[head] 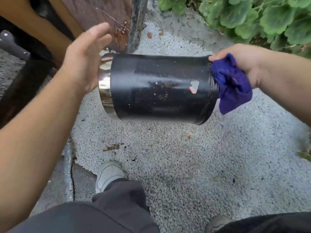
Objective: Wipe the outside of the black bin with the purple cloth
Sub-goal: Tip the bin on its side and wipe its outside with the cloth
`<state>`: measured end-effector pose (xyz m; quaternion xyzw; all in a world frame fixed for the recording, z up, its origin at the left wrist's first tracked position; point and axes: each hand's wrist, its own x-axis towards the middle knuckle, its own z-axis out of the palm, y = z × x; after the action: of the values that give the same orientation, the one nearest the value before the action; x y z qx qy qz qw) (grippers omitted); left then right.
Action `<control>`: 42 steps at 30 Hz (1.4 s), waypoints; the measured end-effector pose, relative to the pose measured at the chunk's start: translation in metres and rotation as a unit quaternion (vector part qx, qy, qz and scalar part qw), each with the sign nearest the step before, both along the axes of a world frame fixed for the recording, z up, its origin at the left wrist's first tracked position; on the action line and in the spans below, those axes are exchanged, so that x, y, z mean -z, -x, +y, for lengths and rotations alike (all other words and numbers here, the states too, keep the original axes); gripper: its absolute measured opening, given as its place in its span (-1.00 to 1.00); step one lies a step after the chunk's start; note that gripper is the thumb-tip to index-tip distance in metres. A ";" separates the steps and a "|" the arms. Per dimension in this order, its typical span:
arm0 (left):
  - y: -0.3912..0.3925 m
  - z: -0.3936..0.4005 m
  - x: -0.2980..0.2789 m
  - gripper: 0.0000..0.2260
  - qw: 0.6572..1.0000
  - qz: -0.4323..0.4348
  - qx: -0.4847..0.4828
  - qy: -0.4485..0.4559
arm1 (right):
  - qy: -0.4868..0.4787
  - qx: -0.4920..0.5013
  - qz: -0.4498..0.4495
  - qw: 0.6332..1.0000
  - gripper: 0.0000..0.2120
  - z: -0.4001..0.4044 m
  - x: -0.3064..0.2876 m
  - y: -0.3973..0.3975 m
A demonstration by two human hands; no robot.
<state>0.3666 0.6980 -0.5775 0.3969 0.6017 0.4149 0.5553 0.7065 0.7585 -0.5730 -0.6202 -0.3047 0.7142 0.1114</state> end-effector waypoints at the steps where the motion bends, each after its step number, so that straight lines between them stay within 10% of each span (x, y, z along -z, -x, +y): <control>1: -0.002 -0.001 0.007 -0.46 0.999 0.035 0.006 -0.010 | 0.011 0.012 0.015 1.000 -0.49 0.000 0.003 0.001; 8: -0.012 0.000 0.040 -0.58 0.919 0.374 0.047 -0.114 | 0.000 -0.006 -0.001 1.000 -0.74 0.008 -0.005 -0.003; 14: -0.012 0.006 0.040 -0.61 0.892 0.422 0.047 -0.156 | -0.331 -0.020 -0.031 0.943 -0.50 0.025 -0.040 0.006; 18: -0.013 0.008 0.038 -0.63 0.885 0.436 0.041 -0.158 | -0.430 -0.221 -0.189 0.855 -0.63 0.004 -0.029 0.047; 21: -0.015 0.012 0.036 -0.64 0.877 0.449 0.046 -0.164 | -0.545 -0.365 -0.342 0.673 -0.54 -0.014 -0.006 0.061; 25: -0.016 0.017 0.036 -0.64 0.876 0.452 0.061 -0.158 | -0.646 -0.368 -0.239 0.625 -0.77 -0.044 -0.004 0.048; 31: -0.017 0.028 0.035 -0.64 0.875 0.455 0.058 -0.157 | -0.338 -0.759 -0.110 0.545 -0.80 -0.124 0.020 0.014; 38: -0.014 0.025 0.039 -0.67 0.883 0.440 0.066 -0.149 | -0.338 -0.452 -0.063 0.823 -0.70 -0.080 -0.034 0.020; 40: -0.012 0.026 0.038 -0.67 0.895 0.415 0.079 -0.144 | -0.455 -0.364 -0.084 0.808 -0.71 -0.061 -0.056 0.037; 42: -0.008 0.027 0.037 -0.67 0.905 0.393 0.097 -0.132 | -0.601 -0.345 -0.161 0.703 -0.72 -0.042 -0.062 0.060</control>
<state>0.3749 0.7248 -0.6143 0.6540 0.6694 0.2450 0.2534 0.6463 0.7169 -0.5113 -0.3791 -0.8751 0.2576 0.1556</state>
